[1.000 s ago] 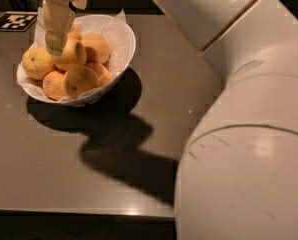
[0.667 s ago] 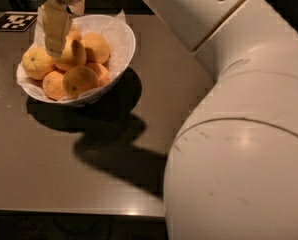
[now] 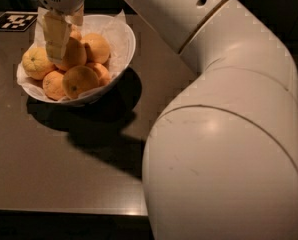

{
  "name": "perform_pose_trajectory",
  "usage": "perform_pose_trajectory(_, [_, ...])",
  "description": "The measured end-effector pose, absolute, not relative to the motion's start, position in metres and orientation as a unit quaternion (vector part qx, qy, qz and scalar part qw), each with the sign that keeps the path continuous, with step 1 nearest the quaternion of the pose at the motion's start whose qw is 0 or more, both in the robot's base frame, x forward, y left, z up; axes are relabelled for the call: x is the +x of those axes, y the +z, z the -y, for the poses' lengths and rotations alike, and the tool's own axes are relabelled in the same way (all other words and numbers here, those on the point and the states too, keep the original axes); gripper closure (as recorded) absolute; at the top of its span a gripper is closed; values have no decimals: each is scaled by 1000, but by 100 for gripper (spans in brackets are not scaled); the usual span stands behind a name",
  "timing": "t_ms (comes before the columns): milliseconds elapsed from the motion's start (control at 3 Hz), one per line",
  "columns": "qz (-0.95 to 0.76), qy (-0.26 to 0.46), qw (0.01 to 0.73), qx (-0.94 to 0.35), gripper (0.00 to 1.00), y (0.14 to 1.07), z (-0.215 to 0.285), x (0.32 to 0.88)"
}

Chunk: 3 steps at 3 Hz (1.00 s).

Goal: Pick orange from white bowl

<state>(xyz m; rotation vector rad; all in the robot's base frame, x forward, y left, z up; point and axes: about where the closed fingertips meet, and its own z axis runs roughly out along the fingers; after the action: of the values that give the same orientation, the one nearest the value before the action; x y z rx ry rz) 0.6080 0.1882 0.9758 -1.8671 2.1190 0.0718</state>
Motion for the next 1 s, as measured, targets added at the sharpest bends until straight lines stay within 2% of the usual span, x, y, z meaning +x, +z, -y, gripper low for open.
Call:
perform_pose_trajectory(333, [-744,29,147,-651,22,964,-192,613])
perform_pose_trajectory(667, [-743,35,137,-654,31,953,-197,615])
perform_pose_trajectory(1000, [-745,40,131,-653,30,946,-198,616])
